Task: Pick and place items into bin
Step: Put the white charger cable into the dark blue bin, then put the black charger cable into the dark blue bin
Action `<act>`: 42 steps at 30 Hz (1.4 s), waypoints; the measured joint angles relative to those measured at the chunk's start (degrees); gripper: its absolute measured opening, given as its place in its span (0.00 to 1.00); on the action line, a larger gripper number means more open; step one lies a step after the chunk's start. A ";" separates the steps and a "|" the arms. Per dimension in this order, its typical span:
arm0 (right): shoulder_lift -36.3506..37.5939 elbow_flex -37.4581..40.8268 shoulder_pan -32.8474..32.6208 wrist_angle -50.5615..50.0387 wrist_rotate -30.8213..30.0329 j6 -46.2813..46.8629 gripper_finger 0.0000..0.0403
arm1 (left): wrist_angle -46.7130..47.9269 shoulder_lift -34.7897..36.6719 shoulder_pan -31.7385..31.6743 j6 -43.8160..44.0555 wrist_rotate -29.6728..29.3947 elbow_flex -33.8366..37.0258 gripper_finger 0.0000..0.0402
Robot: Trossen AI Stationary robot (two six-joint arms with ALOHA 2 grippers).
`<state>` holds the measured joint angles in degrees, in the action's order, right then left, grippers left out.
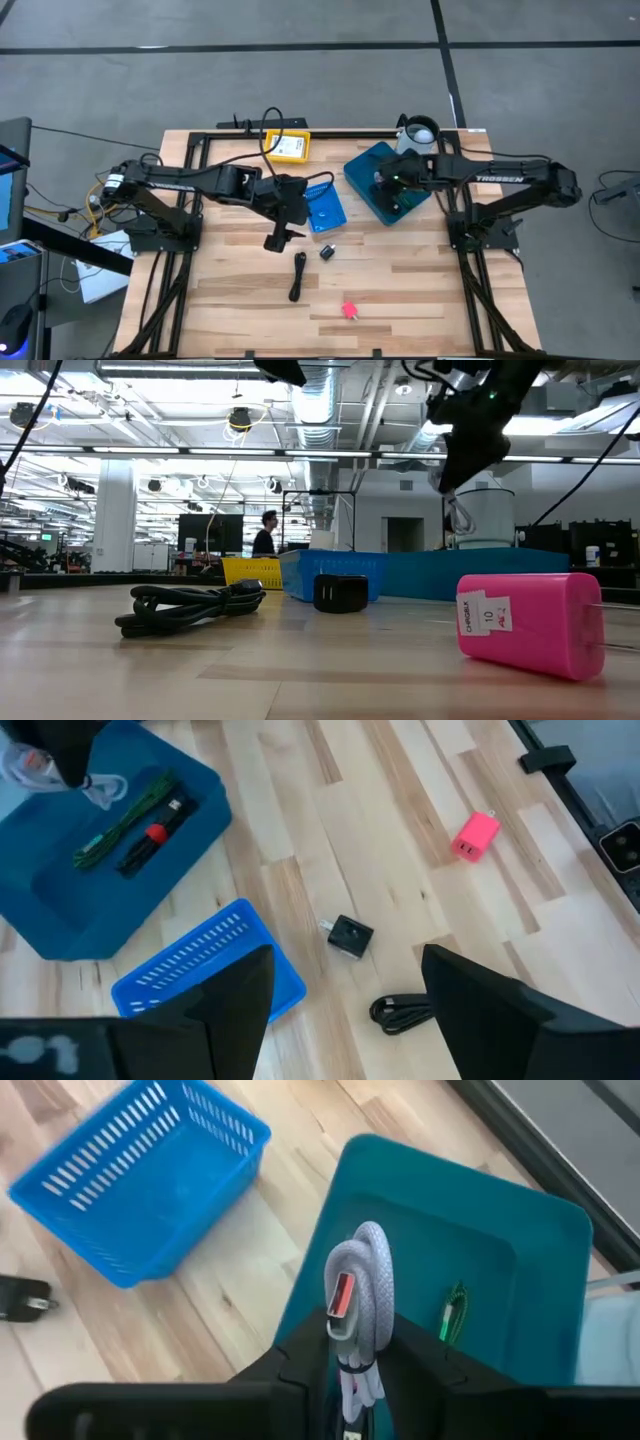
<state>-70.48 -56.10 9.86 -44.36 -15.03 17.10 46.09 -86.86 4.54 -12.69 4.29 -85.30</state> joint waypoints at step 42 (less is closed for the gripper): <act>11.34 0.02 -14.39 -3.97 -4.76 5.03 0.39 | -10.86 -0.44 5.28 -18.70 11.69 26.65 0.61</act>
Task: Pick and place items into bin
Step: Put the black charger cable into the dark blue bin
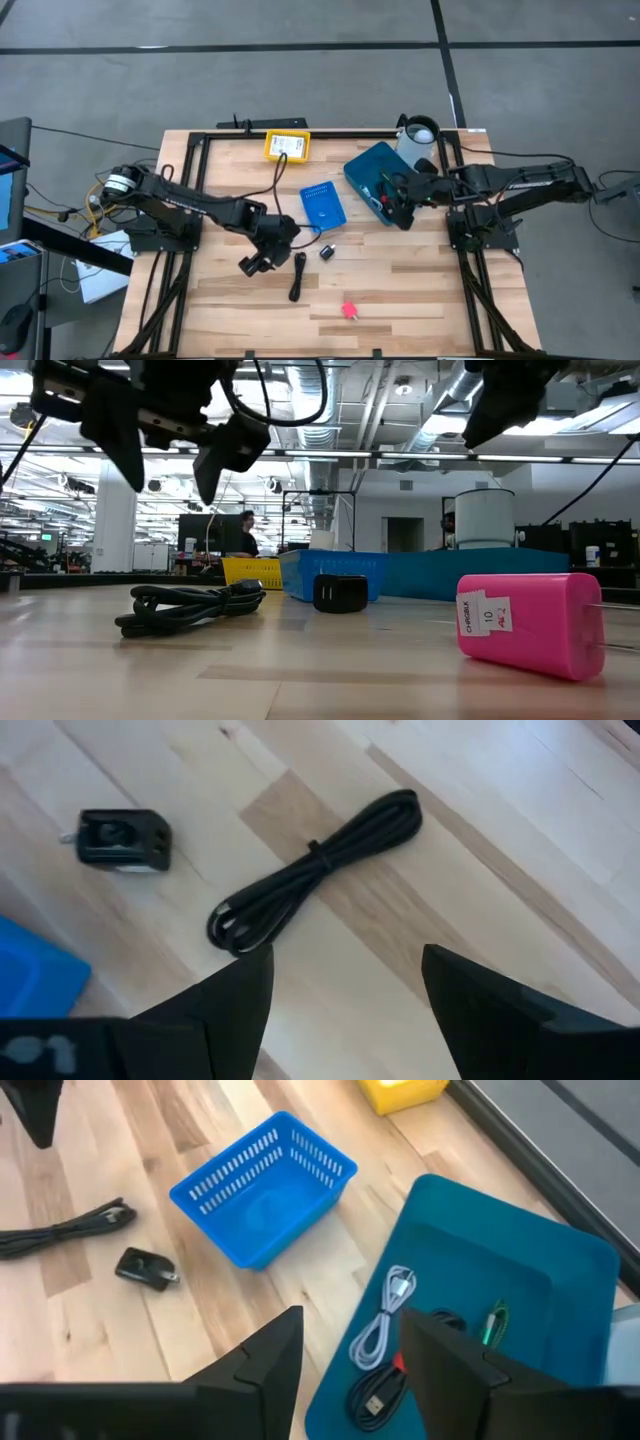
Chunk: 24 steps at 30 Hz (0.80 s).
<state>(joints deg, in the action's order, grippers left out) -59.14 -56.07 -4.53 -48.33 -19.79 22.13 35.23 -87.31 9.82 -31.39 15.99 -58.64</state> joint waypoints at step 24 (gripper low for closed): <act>-0.11 0.00 -2.67 -5.27 0.42 0.11 0.37 | -8.92 -2.61 5.28 -13.09 -12.36 0.50 0.61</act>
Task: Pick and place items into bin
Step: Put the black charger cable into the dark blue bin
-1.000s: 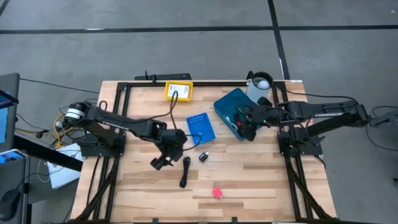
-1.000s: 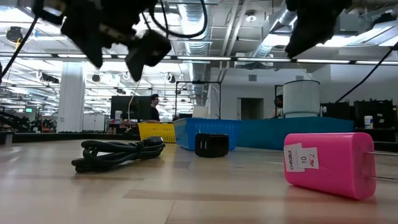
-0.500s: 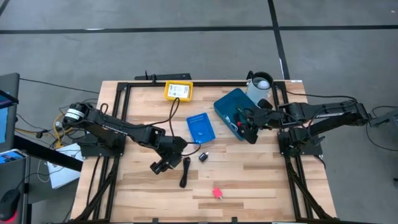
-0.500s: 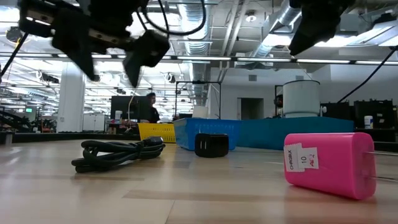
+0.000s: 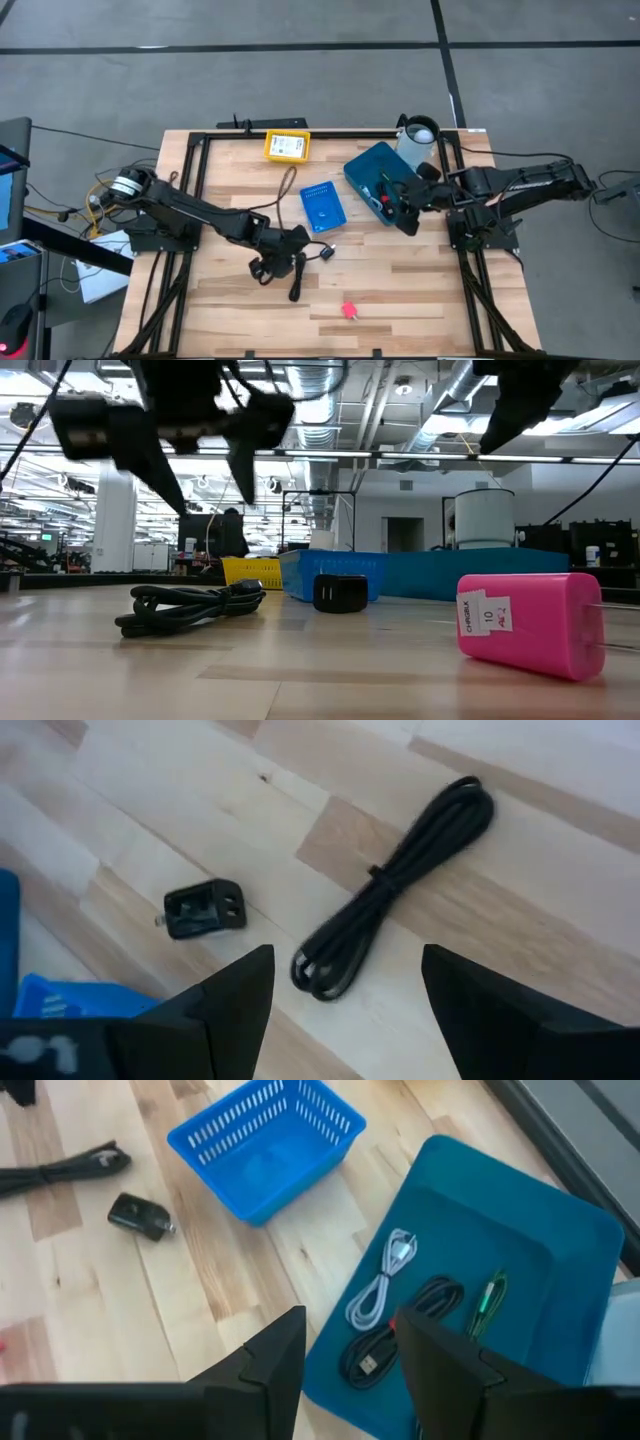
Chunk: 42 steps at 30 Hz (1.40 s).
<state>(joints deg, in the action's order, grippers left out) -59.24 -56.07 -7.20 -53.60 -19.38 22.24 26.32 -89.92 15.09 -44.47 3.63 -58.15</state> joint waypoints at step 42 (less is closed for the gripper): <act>-0.04 0.00 -5.47 -2.08 1.83 4.33 0.33 | -0.54 -18.59 -0.52 -14.19 1.81 -8.16 0.30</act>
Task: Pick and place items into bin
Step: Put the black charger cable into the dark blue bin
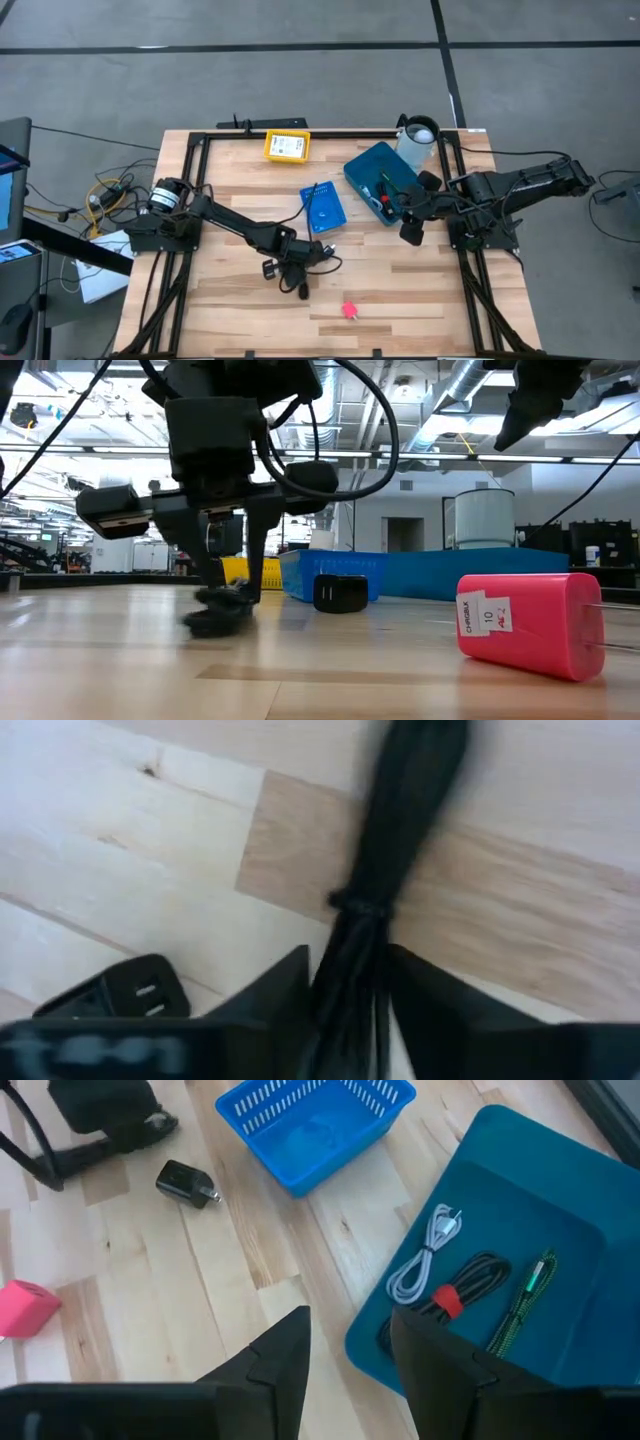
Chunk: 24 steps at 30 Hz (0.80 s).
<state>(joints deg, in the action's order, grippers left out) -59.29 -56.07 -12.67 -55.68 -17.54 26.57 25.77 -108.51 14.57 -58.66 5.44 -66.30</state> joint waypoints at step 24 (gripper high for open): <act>-0.02 0.00 -0.07 6.26 1.07 6.67 0.33 | 0.66 6.53 7.93 13.17 -20.20 0.09 0.06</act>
<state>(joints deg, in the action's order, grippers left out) -59.31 -56.07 -12.73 -49.42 -16.47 33.23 26.43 -101.97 22.50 -45.49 -14.76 -66.22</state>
